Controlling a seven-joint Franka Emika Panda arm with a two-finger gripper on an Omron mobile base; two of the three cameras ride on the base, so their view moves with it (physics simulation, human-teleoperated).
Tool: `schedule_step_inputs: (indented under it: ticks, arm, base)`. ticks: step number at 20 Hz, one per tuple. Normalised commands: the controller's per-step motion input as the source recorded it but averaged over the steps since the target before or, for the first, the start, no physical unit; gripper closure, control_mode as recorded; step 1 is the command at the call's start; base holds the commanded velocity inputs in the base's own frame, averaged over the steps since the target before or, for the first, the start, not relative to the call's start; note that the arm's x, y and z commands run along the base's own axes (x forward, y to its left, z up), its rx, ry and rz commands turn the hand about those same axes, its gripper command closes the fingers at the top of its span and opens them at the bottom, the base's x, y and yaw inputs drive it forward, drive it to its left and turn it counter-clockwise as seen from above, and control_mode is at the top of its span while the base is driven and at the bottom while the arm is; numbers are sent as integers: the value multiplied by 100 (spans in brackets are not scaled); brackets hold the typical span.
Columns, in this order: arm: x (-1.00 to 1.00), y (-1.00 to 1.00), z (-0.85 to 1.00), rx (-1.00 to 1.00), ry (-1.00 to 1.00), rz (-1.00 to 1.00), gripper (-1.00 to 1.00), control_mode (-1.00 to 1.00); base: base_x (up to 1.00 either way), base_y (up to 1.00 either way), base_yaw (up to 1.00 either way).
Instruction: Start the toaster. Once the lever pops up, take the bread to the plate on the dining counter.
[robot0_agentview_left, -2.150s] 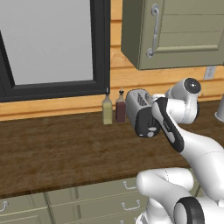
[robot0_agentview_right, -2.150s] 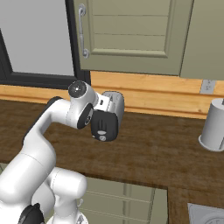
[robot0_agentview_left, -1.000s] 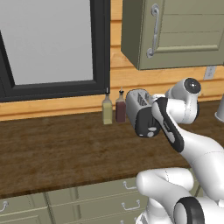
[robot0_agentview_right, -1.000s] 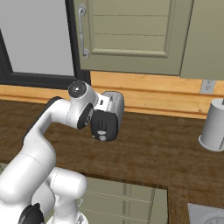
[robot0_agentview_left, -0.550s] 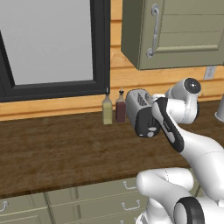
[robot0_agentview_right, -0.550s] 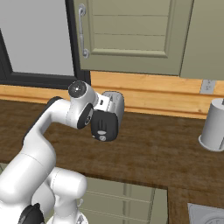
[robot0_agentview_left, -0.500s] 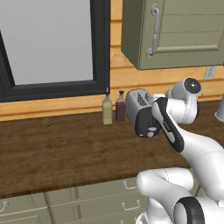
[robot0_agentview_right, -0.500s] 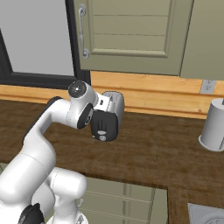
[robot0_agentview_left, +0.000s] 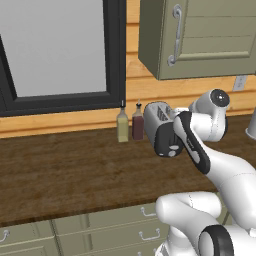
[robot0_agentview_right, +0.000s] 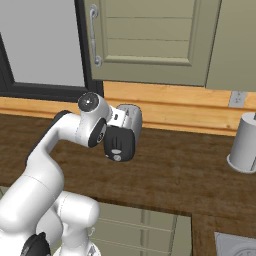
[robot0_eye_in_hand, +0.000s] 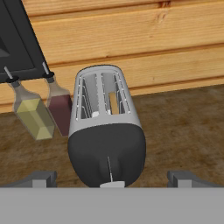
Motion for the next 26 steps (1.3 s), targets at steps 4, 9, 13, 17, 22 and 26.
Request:
schedule_step_inputs:
  ticks: [4, 9, 13, 17, 22, 26]
  arm:
    - [0, 0, 0, 0, 0, 0, -100, -100]
    - [0, 0, 0, 0, 0, 0, -100, -100]
    - [0, 0, 0, 0, 0, 0, -100, -100]
    - [0, 0, 0, 0, 0, 0, -100, -100]
    - [0, 0, 0, 0, 0, 0, -100, -100]
    - [0, 0, 0, 0, 0, 0, -100, -100]
  base:
    - [0, 0, 0]
    - [0, 0, 0]
    - [0, 0, 0]
    - [0, 0, 0]
    - [0, 0, 0]
    - [0, 0, 0]
